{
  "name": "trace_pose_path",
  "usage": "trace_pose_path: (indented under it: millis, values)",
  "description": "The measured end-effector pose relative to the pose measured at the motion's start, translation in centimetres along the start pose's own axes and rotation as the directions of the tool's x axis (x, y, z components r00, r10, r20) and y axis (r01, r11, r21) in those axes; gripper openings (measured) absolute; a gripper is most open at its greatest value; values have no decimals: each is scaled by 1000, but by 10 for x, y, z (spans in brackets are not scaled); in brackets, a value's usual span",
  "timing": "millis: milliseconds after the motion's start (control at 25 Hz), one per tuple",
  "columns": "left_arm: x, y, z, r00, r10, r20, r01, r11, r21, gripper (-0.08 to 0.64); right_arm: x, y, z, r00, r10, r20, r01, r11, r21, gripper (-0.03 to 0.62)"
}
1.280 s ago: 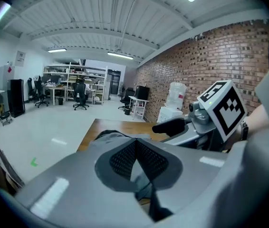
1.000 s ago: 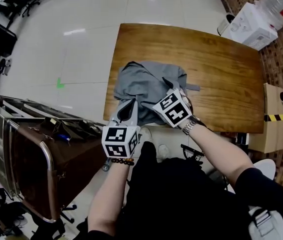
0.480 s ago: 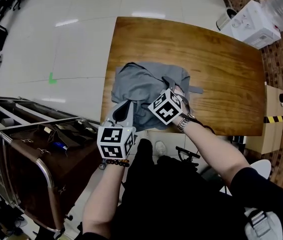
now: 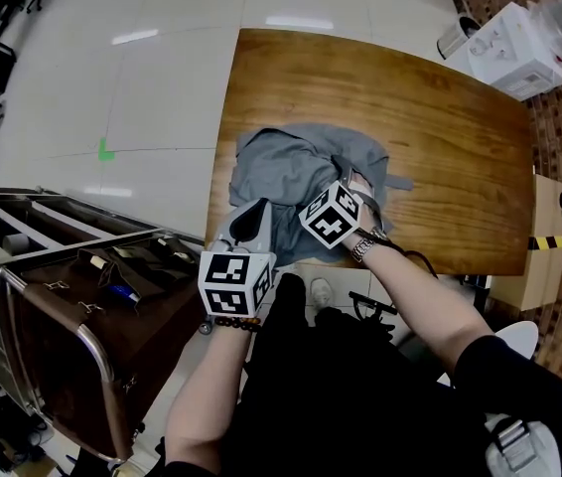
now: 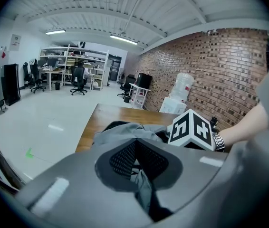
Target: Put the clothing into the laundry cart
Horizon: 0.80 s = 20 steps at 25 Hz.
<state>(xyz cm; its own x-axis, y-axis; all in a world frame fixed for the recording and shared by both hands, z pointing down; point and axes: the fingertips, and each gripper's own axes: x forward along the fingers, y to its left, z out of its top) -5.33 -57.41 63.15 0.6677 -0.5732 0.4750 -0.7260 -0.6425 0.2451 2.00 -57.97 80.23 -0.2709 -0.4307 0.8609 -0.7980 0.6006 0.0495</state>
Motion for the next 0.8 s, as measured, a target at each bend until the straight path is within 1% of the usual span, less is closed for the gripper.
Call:
trace_pose_path:
  millis: [200,320,440,640,800]
  values:
    - [0,3,-2,1000,-3,0,3,1000,-2,2,6,0,-3,1000,-15,-20,15,1000,-9,543]
    - [-1,2,-4,1000,-5,-1,5,1000,-4,2,7,0,-3,999,-22,-32,22,1000,-10,496]
    - [-5,1,-3,1000,-5,5,5,1000,-2,2,5,-1,-4,999,-46,-24,46,999,-10,457]
    - [-14,0,-1,1000,1,14,-1,1000,1,2,-2,-3,-4,994,-109,1,109,993,-41,340]
    - [-22,-6,-1,1000,4,26,-4,1000,9,2,-12,-2,-4,990,-135,29,137,989,-49,221]
